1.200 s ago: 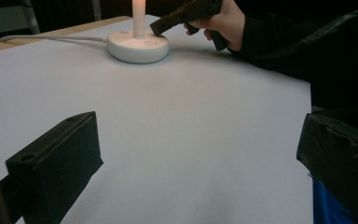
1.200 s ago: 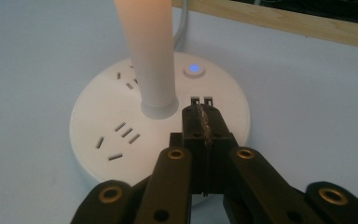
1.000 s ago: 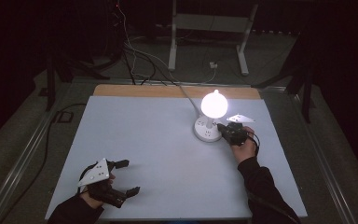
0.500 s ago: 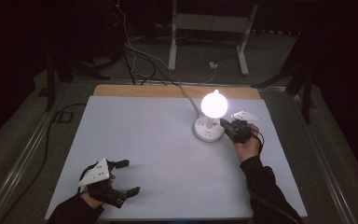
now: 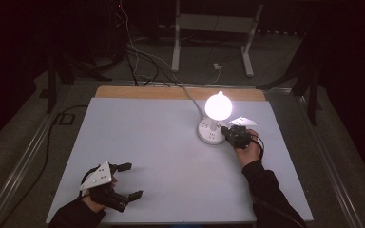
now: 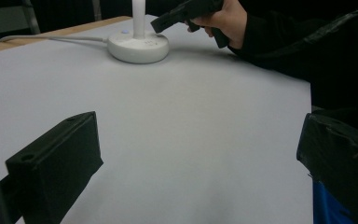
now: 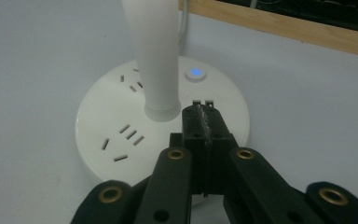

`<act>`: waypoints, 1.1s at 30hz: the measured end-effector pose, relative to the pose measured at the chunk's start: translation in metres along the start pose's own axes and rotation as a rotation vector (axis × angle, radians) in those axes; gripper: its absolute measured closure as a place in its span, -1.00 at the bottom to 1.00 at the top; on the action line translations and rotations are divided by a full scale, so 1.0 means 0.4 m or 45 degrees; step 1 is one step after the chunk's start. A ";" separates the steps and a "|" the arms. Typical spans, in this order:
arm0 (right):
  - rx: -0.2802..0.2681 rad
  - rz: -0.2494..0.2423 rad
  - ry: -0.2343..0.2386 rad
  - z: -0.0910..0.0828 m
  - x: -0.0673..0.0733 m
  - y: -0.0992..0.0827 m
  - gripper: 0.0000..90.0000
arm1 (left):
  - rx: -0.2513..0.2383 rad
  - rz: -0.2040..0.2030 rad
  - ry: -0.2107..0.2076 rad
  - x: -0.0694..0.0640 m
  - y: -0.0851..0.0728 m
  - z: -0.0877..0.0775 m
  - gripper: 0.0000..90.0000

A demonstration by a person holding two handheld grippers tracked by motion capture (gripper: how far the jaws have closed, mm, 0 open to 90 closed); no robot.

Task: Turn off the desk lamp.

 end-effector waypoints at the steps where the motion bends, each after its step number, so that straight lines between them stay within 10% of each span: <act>1: 0.002 0.000 0.001 0.001 -0.001 -0.001 0.99 | 0.000 -0.003 -0.001 0.000 0.000 0.000 -0.99; 33: -0.078 -0.012 0.015 -0.048 -0.009 0.025 0.93 | 0.006 0.005 0.002 0.000 -0.001 -0.002 -0.99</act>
Point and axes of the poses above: each handheld gripper's, and its own axes: z roughly forward along the jaws, y roughly out of its top, x roughly to its left, the point moved 6 cm from there along z, roughly forward along the jaws, and after that the axes turned 1 degree about -x, right-handed, at the moved point
